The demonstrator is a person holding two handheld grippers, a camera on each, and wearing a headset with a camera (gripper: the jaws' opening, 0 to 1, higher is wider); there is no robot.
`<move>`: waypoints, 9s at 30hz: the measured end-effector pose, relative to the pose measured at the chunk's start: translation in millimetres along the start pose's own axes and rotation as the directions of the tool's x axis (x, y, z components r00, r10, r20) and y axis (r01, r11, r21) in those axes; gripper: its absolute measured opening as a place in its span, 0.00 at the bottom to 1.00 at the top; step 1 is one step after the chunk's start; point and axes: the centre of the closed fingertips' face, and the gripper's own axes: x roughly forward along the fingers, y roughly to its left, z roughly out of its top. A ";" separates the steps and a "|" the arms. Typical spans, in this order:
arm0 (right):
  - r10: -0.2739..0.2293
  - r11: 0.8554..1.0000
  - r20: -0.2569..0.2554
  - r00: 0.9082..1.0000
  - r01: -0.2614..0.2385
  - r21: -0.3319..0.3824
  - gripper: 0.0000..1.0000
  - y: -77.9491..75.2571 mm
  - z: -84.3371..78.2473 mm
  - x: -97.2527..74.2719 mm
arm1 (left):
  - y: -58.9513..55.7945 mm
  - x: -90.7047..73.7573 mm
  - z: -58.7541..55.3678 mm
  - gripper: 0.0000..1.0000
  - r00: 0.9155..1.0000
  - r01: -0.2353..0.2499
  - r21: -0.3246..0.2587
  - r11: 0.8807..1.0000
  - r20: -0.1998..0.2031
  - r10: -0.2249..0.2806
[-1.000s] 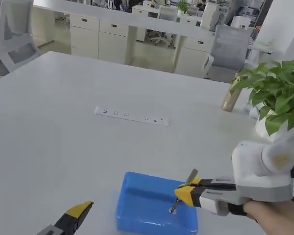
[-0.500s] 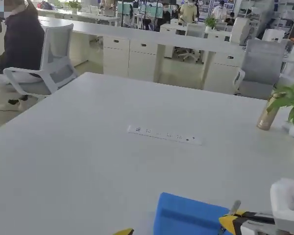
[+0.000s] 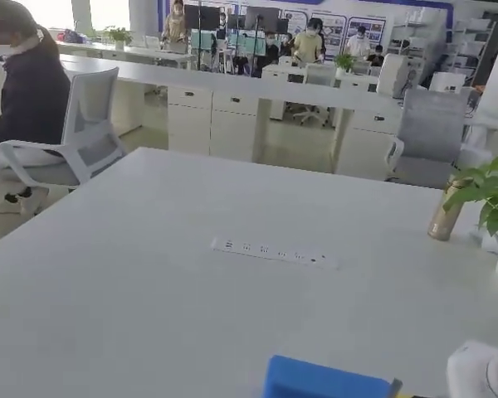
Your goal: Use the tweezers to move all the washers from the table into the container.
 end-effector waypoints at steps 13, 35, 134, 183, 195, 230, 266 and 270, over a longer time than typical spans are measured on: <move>-0.030 1.000 0.024 0.999 0.030 -0.001 0.03 2.1 1.0 -1.0 | 3.8 -2.0 -5.1 0.94 1.000 -0.022 0.013 1.000 -0.022 0.022; -0.054 0.998 0.122 0.991 0.051 0.028 0.03 -3.4 19.6 -13.9 | 12.6 -2.6 -4.1 0.93 0.999 -0.054 -0.021 0.998 -0.008 0.054; 0.101 0.983 0.070 0.992 -0.088 -0.164 0.03 107.2 -22.3 2.4 | 7.3 -0.2 -23.2 0.83 0.993 -0.016 0.042 0.999 -0.115 0.021; 0.045 0.999 0.229 0.972 -0.042 -0.020 0.02 70.3 43.2 -48.7 | 7.4 -1.0 -20.4 0.83 0.995 -0.014 0.024 1.000 -0.095 0.016; 0.035 0.999 0.220 0.975 -0.028 -0.033 0.02 46.6 56.5 -40.5 | 9.2 -0.8 -20.4 0.83 0.995 -0.023 0.019 1.000 -0.093 0.024; -0.002 0.999 0.085 0.996 -0.003 0.049 0.02 4.0 14.9 11.4 | 6.4 -0.5 -20.9 0.82 0.995 -0.011 0.009 1.000 -0.096 0.012; -0.026 0.999 0.066 0.997 0.028 -0.021 0.03 5.3 12.0 17.2 | 6.6 -0.5 -21.6 0.82 0.995 -0.011 0.003 1.000 -0.102 0.011; -0.029 0.999 0.072 0.997 0.030 -0.018 0.03 7.4 12.8 15.3 | 6.6 -0.5 -22.0 0.82 0.995 -0.009 0.004 1.000 -0.103 0.010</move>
